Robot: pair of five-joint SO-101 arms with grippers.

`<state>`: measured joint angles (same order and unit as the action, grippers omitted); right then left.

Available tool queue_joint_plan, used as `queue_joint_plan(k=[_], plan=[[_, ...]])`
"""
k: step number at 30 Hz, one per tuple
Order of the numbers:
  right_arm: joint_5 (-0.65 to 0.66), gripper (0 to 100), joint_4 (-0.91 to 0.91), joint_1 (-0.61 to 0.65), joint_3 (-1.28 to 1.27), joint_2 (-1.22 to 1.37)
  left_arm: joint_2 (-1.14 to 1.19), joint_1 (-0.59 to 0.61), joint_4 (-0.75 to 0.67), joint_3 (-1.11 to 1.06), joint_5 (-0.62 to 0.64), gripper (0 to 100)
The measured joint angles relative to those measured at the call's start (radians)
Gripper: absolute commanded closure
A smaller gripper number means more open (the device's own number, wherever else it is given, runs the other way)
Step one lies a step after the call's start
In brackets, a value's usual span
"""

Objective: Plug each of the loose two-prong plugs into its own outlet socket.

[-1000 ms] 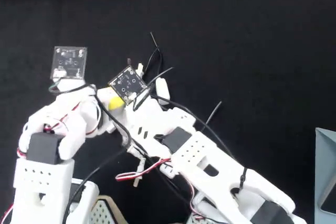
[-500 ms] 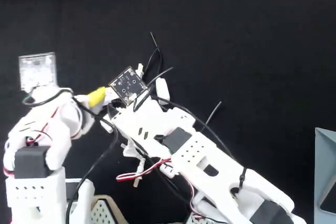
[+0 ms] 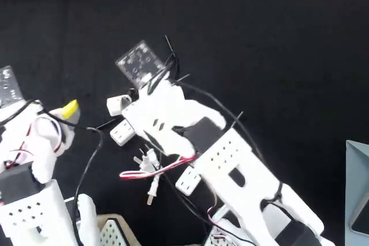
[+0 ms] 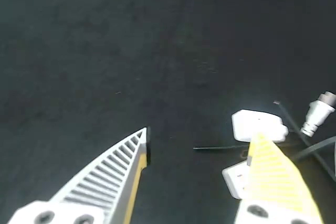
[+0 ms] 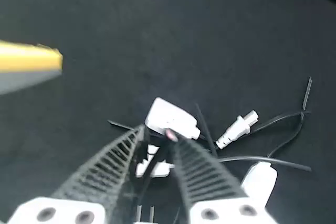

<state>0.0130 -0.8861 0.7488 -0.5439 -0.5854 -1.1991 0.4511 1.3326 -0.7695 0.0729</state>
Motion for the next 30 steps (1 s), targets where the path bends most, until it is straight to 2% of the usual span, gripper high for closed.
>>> queue_joint_plan(k=[5,9,12,17,21,24,30], plan=[[0.0,85.3,-0.281,0.0,0.16,0.0,0.0,0.101,0.002,-0.051,0.0,70],[-0.049,88.1,-0.393,-0.002,0.147,0.0,0.0,0.161,0.002,-0.078,0.0,70],[-0.106,88.5,-0.407,-0.005,0.054,-0.002,0.0,0.209,0.002,-0.081,0.0,70],[-0.129,88.5,-0.39,-0.005,-0.141,-0.002,0.0,0.278,0.002,-0.094,0.0,70],[-0.143,88.5,-0.327,-0.005,-0.273,0.002,0.0,0.284,0.002,-0.104,0.0,70],[-0.212,88.5,-0.318,-0.005,-0.321,0.002,0.0,0.284,0.002,-0.104,0.0,70],[-0.37,88.5,-0.31,0.117,-0.348,0.002,0.0,0.284,0.002,-0.107,0.0,70]])
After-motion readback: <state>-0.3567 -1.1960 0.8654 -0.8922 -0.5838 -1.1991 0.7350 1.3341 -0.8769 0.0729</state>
